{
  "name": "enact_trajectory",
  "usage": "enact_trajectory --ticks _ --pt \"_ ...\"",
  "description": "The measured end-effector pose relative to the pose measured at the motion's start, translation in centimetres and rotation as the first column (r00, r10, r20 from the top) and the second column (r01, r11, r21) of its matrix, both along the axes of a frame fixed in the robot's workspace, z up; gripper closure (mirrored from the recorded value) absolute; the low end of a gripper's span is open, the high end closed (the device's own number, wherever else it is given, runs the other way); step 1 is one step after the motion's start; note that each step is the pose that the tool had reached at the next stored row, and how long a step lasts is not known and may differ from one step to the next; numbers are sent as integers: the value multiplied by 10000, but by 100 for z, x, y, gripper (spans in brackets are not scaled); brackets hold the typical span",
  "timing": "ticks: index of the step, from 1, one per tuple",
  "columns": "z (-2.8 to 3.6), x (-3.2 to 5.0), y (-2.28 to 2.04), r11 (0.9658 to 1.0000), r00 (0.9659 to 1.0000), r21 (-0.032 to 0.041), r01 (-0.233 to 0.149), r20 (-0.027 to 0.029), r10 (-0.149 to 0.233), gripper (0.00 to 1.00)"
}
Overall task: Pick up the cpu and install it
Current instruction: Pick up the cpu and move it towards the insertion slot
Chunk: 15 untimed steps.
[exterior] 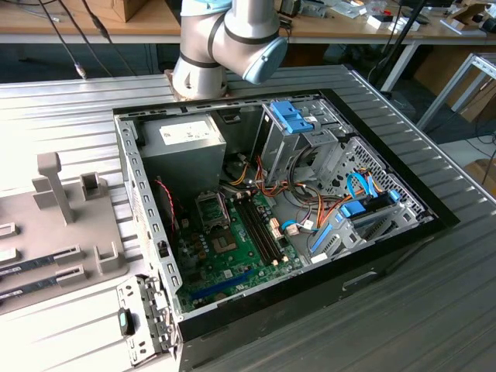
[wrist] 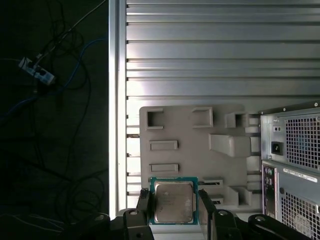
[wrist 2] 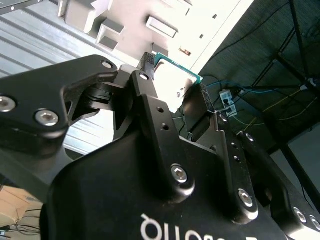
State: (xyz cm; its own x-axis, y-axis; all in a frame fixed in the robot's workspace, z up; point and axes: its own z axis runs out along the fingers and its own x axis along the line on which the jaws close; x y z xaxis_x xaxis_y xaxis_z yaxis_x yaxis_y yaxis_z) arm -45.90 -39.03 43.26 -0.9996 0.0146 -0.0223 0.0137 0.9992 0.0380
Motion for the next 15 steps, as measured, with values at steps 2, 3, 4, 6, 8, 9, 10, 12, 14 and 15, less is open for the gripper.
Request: enact_trajectory --ticks 2,3,4,6,8,9,10,12,14,15 --pt "0 25 0 10000 10000 0 0 0 0 53" --pt "0 34 0 10000 10000 0 0 -1 0 53" --pt "0 50 0 10000 10000 0 0 0 0 53" --pt "0 70 0 10000 10000 0 0 0 0 53" --pt "-1 87 0 10000 10000 1 0 0 0 53" --pt "-1 93 0 10000 10000 0 0 1 0 53" --pt "-1 96 1 10000 10000 0 2 1 -2 53" --pt "-2 105 0 10000 10000 1 0 1 0 53" --pt "-4 110 0 10000 10000 0 0 0 0 53" --pt "-5 112 0 10000 10000 0 0 0 0 53"
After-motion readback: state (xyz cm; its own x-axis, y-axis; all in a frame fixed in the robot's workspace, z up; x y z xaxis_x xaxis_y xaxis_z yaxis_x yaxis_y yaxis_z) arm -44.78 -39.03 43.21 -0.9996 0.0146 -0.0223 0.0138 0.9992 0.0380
